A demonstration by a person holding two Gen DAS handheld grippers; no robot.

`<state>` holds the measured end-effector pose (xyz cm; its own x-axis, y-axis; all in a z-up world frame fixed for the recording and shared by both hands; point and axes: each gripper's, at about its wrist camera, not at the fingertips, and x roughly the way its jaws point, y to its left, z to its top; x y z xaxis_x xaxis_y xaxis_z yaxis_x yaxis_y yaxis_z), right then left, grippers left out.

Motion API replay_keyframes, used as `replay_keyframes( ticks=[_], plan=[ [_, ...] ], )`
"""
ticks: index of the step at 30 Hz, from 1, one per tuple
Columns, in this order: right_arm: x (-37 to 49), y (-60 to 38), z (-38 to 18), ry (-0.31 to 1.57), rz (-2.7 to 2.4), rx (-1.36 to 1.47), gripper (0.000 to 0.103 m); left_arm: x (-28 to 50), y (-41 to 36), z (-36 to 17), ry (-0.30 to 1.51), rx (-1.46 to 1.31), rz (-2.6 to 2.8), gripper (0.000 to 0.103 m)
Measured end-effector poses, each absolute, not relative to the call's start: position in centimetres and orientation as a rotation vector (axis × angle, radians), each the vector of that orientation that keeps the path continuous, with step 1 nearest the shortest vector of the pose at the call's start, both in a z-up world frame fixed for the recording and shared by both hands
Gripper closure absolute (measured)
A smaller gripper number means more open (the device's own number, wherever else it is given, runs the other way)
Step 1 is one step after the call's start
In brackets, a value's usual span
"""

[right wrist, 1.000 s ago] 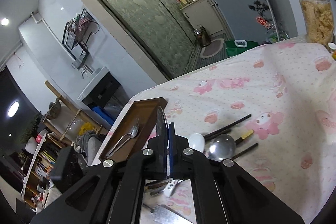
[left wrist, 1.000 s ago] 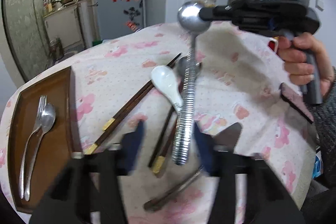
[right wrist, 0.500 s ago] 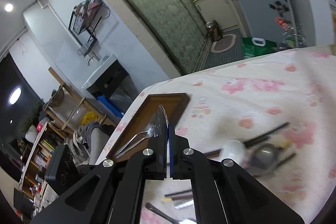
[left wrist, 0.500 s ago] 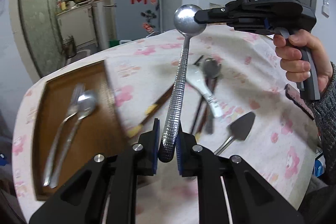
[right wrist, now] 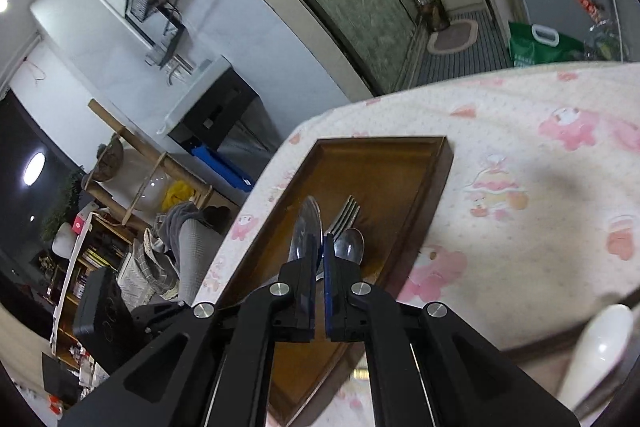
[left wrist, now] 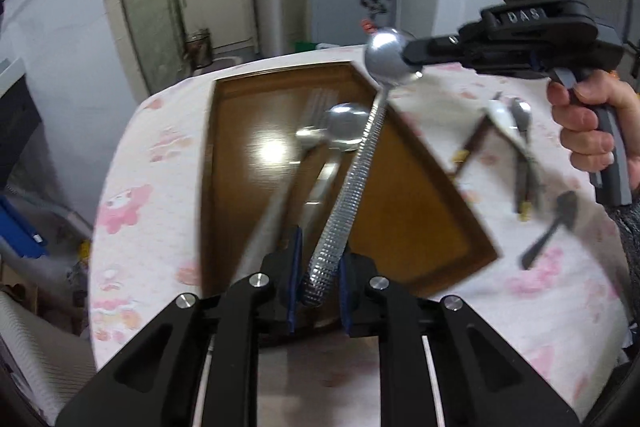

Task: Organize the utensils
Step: 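Lower the ridged-handle spoon into the tray and open the left gripper, then grasp the white ceramic spoon by its handle with the left gripper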

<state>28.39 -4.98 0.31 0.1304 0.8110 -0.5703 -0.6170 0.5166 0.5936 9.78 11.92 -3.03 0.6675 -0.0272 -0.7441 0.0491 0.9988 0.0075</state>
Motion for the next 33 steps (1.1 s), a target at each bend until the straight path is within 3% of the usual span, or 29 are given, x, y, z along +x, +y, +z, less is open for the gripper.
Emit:
replay_keyframes(
  ticks=[14, 17, 19, 22, 23, 26, 29, 31, 32, 33],
  plan=[
    [29.6, -1.5, -3.2, 1.059, 0.985, 0.208, 0.093, 10.5, 14.7, -4.1, 0.825, -0.013, -0.016, 0.081],
    [29.1, -1.9, -2.7, 1.051, 0.991, 0.217, 0.078, 10.1, 14.6, -3.9, 0.817, -0.011, -0.015, 0.081],
    [28.9, -2.5, -2.1, 1.033, 0.989, 0.214, 0.057, 10.0, 14.5, -3.9, 0.819, -0.002, -0.010, 0.081],
    [28.6, -4.5, -1.0, 1.015, 0.991, 0.227, 0.052, 10.3, 14.4, -4.0, 0.825, 0.001, -0.003, 0.080],
    [28.6, -5.2, -0.6, 1.005, 0.991, 0.232, 0.050, 10.1, 14.3, -3.9, 0.824, -0.003, -0.003, 0.078],
    [28.4, -9.6, 1.1, 0.960, 0.962, 0.239, 0.043, 9.3, 14.1, -3.6, 0.812, -0.009, -0.001, 0.053],
    [28.4, -13.7, 2.1, 0.929, 0.923, 0.235, 0.042, 8.5, 13.8, -3.2, 0.800, -0.006, -0.009, 0.043],
    [28.4, -16.7, 2.6, 0.914, 0.884, 0.231, 0.039, 8.0, 13.5, -2.9, 0.790, -0.001, -0.011, 0.029],
    [28.4, -17.6, 2.5, 0.913, 0.874, 0.233, 0.039, 7.7, 13.3, -2.7, 0.780, 0.015, 0.014, 0.018],
    [28.4, -18.8, 2.4, 0.914, 0.859, 0.235, 0.039, 7.4, 13.2, -2.4, 0.766, 0.027, 0.035, 0.015]
  ],
)
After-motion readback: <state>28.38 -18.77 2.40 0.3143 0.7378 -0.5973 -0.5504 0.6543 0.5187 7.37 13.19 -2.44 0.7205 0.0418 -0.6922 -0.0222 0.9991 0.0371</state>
